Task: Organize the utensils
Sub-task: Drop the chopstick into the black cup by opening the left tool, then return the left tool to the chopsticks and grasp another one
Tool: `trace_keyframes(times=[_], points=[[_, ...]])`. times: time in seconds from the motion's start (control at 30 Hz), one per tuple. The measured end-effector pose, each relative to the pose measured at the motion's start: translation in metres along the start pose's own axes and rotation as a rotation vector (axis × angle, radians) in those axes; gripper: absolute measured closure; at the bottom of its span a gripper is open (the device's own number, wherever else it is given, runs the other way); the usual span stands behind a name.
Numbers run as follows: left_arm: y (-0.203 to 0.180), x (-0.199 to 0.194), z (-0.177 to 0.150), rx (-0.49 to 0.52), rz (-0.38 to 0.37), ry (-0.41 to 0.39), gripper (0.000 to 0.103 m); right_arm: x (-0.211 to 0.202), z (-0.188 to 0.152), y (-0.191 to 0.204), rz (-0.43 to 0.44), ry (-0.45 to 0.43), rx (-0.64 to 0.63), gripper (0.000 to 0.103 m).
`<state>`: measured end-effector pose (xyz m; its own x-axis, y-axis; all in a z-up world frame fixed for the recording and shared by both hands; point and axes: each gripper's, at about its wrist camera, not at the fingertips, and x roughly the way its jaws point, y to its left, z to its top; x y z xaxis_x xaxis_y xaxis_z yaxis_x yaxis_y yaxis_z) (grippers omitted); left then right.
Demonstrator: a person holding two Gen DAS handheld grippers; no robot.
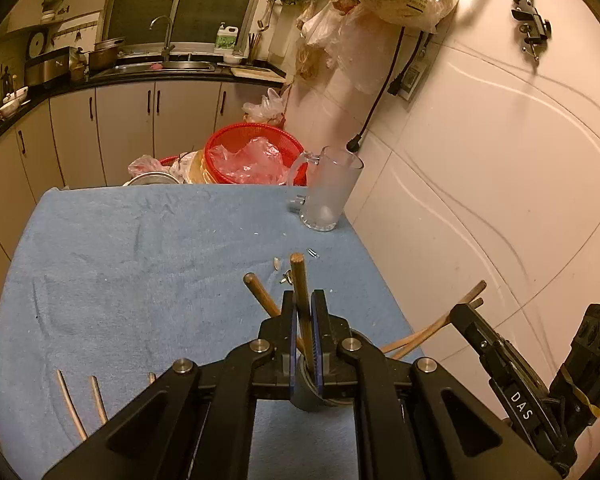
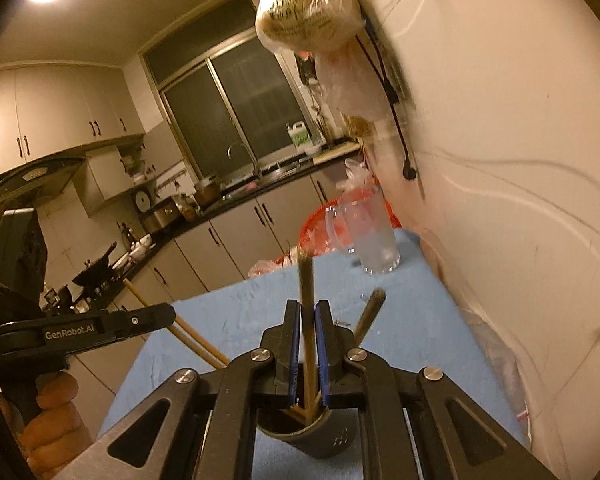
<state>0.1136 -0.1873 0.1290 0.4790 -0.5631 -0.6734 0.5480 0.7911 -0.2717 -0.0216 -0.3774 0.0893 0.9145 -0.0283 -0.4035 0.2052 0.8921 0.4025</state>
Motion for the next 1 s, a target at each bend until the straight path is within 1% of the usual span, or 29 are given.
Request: trace_keyframes(times=[0.1,0.17,0.2,0.23,0.27,0.4,0.57,0.67,0.73,0.8,0.93,1.0], points=[[-0.002,-0.005,0.0,0.01,0.005,-0.001,0.093,-0.003,0.002,0.002,0.0,0.003,0.003,0.092],[-0.003,-0.012,0.001,0.012,-0.004,-0.012,0.086,-0.006,0.006,0.003,-0.001,-0.004,0.011,0.092],[-0.003,-0.018,0.001,0.013,-0.006,-0.024,0.078,-0.01,0.007,0.003,0.0,-0.011,0.015,0.092],[-0.002,-0.021,0.0,0.013,-0.004,-0.034,0.075,-0.015,0.008,0.003,0.005,-0.02,0.018,0.091],[-0.001,-0.029,-0.001,0.013,-0.001,-0.05,0.075,-0.018,0.01,0.004,0.006,-0.027,0.019,0.091],[0.005,-0.052,-0.006,0.009,-0.007,-0.074,0.075,-0.033,0.008,0.011,0.022,-0.042,0.021,0.089],[0.027,-0.078,-0.028,0.003,0.036,-0.1,0.074,-0.039,-0.006,0.028,0.055,-0.006,-0.011,0.085],[0.055,-0.087,-0.051,-0.029,0.093,-0.09,0.074,-0.031,-0.025,0.043,0.082,0.057,-0.046,0.08],[0.075,-0.087,-0.064,-0.057,0.122,-0.068,0.074,-0.02,-0.041,0.052,0.096,0.112,-0.068,0.079],[0.101,-0.084,-0.082,-0.107,0.158,-0.031,0.074,-0.005,-0.062,0.062,0.113,0.182,-0.085,0.079],[0.137,-0.069,-0.11,-0.17,0.206,0.047,0.074,0.025,-0.106,0.08,0.138,0.322,-0.113,0.079],[0.152,-0.06,-0.127,-0.191,0.221,0.093,0.074,0.038,-0.125,0.086,0.121,0.366,-0.143,0.079]])
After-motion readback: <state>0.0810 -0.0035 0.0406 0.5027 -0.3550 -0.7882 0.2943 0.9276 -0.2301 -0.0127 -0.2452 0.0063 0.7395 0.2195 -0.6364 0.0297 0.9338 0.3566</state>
